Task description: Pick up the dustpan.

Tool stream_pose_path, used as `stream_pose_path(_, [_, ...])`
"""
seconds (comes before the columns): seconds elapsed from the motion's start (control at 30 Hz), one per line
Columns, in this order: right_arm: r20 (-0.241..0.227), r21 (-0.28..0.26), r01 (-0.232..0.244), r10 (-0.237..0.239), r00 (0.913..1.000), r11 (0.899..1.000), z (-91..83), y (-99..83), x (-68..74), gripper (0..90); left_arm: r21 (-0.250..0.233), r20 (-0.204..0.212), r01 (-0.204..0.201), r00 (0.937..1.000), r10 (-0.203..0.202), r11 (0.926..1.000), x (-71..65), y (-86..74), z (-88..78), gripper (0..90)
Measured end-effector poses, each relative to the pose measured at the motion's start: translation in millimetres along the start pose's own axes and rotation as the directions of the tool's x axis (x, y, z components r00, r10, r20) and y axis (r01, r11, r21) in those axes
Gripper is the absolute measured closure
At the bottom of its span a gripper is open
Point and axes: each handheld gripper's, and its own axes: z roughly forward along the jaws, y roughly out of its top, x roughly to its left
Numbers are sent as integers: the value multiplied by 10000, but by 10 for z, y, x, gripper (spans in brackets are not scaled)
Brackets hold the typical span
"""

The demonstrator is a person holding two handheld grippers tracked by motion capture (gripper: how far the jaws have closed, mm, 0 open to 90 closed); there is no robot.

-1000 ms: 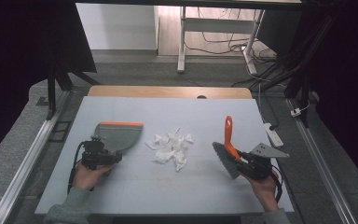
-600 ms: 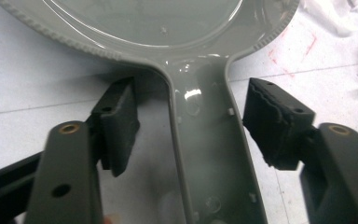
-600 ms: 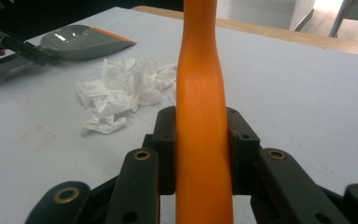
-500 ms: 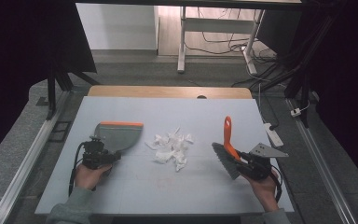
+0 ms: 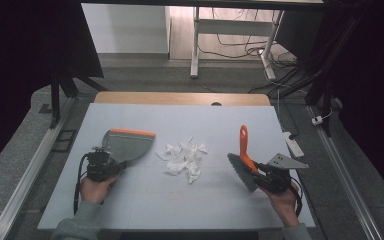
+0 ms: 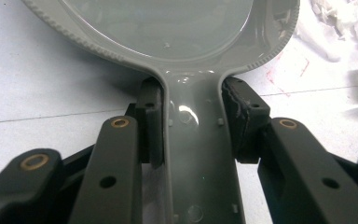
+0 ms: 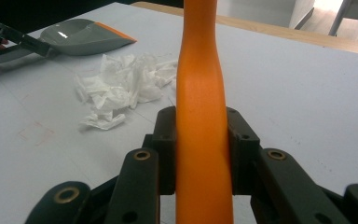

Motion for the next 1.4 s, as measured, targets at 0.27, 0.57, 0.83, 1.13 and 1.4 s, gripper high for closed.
stream_pose_path(0.27, [41, -41, 7, -7, 10000, 10000, -7, 2, -1, 696, -181, 181, -143, 9997, 146, 9997, 16, -4, -25, 616])
stream_pose_path(0.57, [58, -42, 20, -20, 10000, 10000, -6, 3, -2, 696, -679, 399, -578, 9974, 606, 9960, 24, -2, -92, 617])
stream_pose_path(0.83, [126, -193, -61, 64, 9999, 9998, -26, 22, -21, 696, -1056, 775, -976, 9913, 1061, 9896, 59, 32, -172, 616])
stream_pose_path(1.13, [324, -312, -243, 253, 9992, 9992, -35, 39, -34, 696, -1355, 1552, -967, 9809, 1175, 9861, 155, 66, -286, 616])
stream_pose_path(1.4, [346, -421, -407, 422, 9985, 9983, -60, 37, -57, 697, -1733, 1670, -1547, 9687, 1838, 9726, 110, 84, -390, 616])
